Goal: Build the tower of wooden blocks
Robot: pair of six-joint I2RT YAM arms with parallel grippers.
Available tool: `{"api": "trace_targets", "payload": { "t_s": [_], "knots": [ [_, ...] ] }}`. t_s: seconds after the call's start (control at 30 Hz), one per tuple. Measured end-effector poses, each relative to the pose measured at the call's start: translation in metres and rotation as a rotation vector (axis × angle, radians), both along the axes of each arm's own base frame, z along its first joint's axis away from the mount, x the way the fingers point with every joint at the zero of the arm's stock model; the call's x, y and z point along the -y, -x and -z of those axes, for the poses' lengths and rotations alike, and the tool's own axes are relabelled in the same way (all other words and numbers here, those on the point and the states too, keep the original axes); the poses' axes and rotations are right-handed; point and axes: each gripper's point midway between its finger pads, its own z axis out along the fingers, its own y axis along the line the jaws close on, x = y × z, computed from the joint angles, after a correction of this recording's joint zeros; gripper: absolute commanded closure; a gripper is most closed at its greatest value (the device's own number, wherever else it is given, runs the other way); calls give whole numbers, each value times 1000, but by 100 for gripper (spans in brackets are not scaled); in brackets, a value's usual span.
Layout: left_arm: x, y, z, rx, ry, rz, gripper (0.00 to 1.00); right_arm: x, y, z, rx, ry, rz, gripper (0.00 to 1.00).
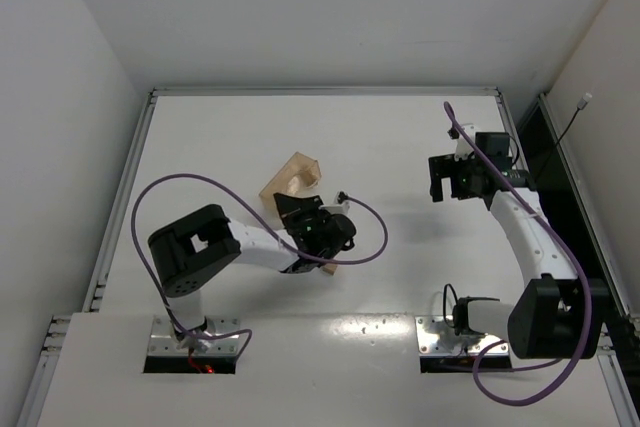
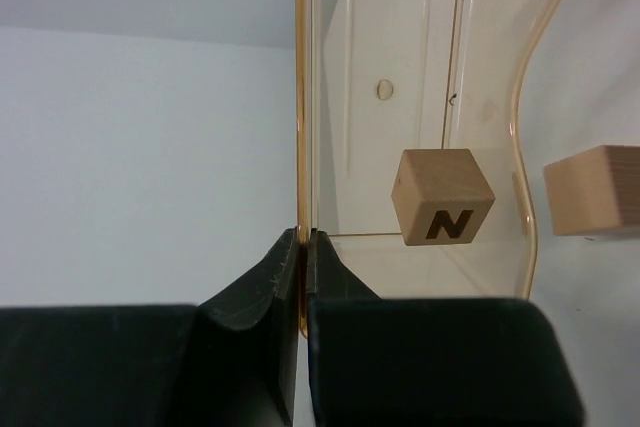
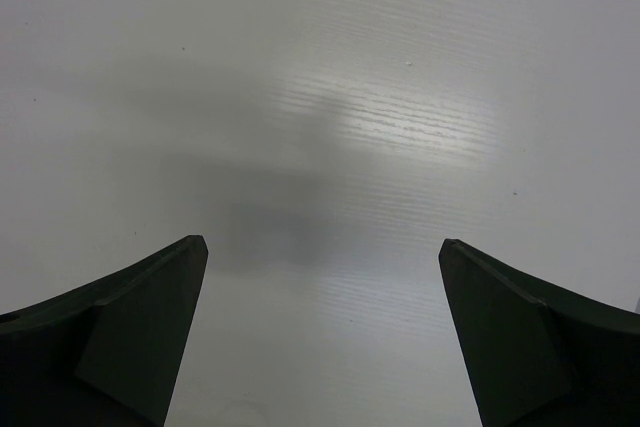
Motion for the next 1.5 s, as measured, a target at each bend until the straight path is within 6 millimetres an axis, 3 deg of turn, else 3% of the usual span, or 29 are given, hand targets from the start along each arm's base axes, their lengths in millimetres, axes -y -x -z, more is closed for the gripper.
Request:
{"api": "trace_targets", "payload": {
  "t_s": [0.1, 0.23, 0.3, 0.47, 0.53, 0.6, 0.7, 0.77, 0.8, 0.97, 1.03, 1.23, 1.37, 1.5],
  "knots": [
    [7, -1, -2, 6, 23, 19, 100, 0, 0, 0, -2, 0, 0, 1],
    [-24, -21, -4, 12, 27, -84, 100, 0, 0, 0, -2, -1, -1, 1],
    [-30, -20, -8, 25, 14, -111, 100, -1, 1, 0, -3, -6, -4, 1],
    [19, 5, -9, 27, 16, 43, 100, -2, 1, 2, -12, -9, -6, 1],
    [25, 8, -8, 21, 19, 69, 100, -2, 2, 3, -15, -8, -6, 1],
    [15, 0, -7, 19, 22, 37, 100, -2, 2, 2, -13, -8, -6, 1],
    [-23, -17, -7, 23, -1, -65, 100, -2, 2, 0, -5, -8, -6, 1],
    [-43, -18, -9, 29, -46, -117, 100, -2, 2, -1, -2, -9, -7, 1],
    [-42, -14, -10, 35, -68, -117, 100, -2, 2, -1, -2, -10, -8, 1],
    [25, 6, -1, -27, -318, 86, 100, -3, 2, 1, -10, -12, -9, 1],
    [32, 6, 5, -60, -414, 110, 100, -3, 2, 0, -9, -12, -9, 1],
    [-15, -8, -12, -99, -461, -29, 100, -3, 7, -3, 12, -10, -9, 1],
    [-23, -8, -28, -72, -409, -62, 100, -3, 8, -3, 15, -11, -10, 1],
    [-34, -12, -31, -59, -369, -99, 100, -3, 8, -1, 9, -11, -10, 1]
  ]
}}
